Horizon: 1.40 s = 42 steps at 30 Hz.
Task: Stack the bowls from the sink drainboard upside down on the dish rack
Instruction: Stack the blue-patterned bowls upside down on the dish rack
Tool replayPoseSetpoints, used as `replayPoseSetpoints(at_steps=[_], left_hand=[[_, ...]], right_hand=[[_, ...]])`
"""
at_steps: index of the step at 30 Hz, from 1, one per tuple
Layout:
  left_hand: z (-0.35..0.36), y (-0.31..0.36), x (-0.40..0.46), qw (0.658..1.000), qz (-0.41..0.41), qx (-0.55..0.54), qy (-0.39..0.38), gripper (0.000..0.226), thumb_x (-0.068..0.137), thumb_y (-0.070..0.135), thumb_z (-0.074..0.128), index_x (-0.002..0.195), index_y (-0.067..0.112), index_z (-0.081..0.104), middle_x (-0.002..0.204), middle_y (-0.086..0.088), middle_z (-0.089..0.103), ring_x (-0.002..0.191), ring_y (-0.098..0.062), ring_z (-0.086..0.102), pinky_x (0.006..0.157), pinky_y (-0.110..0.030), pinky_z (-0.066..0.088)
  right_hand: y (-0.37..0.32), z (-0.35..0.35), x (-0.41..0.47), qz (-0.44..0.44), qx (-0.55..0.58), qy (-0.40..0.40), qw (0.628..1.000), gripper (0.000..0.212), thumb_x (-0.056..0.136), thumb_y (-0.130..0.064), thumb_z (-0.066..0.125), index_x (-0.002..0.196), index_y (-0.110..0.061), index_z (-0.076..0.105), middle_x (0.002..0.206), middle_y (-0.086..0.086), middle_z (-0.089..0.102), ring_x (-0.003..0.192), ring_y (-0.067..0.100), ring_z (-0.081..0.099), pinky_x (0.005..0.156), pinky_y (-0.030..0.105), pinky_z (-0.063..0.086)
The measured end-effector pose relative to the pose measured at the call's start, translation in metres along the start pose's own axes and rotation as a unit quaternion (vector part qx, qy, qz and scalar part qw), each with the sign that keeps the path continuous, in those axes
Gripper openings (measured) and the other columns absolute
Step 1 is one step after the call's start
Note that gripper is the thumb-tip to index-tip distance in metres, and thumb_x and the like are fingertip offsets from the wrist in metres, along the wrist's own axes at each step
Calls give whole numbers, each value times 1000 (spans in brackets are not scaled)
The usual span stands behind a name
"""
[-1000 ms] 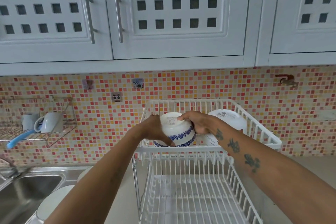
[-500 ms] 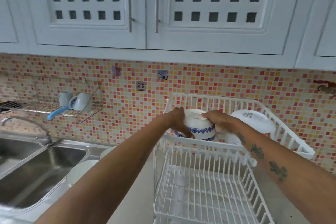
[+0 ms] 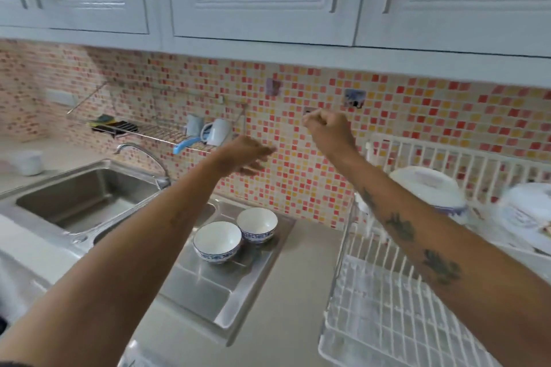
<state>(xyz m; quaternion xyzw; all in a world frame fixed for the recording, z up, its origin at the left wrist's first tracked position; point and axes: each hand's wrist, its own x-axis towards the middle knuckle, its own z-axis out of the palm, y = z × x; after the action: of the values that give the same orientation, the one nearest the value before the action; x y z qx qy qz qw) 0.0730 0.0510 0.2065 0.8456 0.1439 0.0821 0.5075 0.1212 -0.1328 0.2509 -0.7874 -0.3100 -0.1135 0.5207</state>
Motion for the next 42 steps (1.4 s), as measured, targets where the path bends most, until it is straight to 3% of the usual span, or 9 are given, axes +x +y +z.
replayPoseSetpoints(at_steps=[4,7,10,15,20,25,30,34,42], left_hand=[[-37,-84,6,991,-115,-46,50,43,96,33,55,123,1,57,118,-16,62,98,-29,60,93,-45,52],[-58,-137,11,972,-194,-103,79,29,98,34,51,99,6,57,91,-12,57,72,-24,55,67,-34,48],[-72,-186,21,954,-265,-125,63,43,98,49,40,77,12,50,75,-8,50,63,-21,48,62,-27,40],[-79,-259,54,936,-327,-129,17,64,98,59,25,100,3,54,88,-12,53,75,-24,51,73,-33,45],[-66,-314,82,923,-356,-150,11,68,98,58,26,135,5,46,89,-7,45,71,-19,43,66,-30,42],[-46,-346,100,914,-362,-182,2,68,98,58,26,145,9,37,144,-16,40,126,-37,46,94,-42,45],[-30,-357,115,890,-381,-250,-31,44,95,58,26,113,25,50,135,-11,46,115,-33,46,88,-46,43],[-24,-358,123,869,-411,-276,-8,44,97,57,24,112,24,49,120,-12,46,115,-35,49,98,-60,43],[-14,-363,124,853,-433,-291,-19,66,90,69,24,136,27,44,138,-12,52,115,-40,56,77,-56,50]], right_hand=[[13,91,9,138,64,-127,980,32,93,-26,51,104,2,63,104,22,66,91,34,63,85,42,50],[41,155,14,270,94,-190,939,56,92,-35,54,138,-4,47,128,13,58,112,31,57,89,38,48],[81,208,13,363,108,-227,897,54,94,-39,51,137,-6,47,134,17,55,119,33,54,95,40,46],[133,269,2,483,120,-222,839,52,97,-35,47,139,-3,43,126,20,53,105,30,58,97,37,44],[165,313,-6,540,84,-191,815,52,97,-30,46,142,-5,40,146,14,44,133,31,43,109,39,36],[197,342,-13,575,49,-179,797,48,96,-21,44,142,-8,39,140,8,47,128,28,47,105,36,40],[211,359,-17,620,81,-189,757,23,93,-20,48,116,-16,50,99,7,53,86,23,52,62,33,46],[222,365,-21,635,87,-187,745,9,96,-18,45,105,-17,45,80,6,48,68,21,47,93,45,46],[231,371,-29,656,183,-144,718,22,98,-4,30,104,-14,49,86,12,54,75,27,54,94,56,46]])
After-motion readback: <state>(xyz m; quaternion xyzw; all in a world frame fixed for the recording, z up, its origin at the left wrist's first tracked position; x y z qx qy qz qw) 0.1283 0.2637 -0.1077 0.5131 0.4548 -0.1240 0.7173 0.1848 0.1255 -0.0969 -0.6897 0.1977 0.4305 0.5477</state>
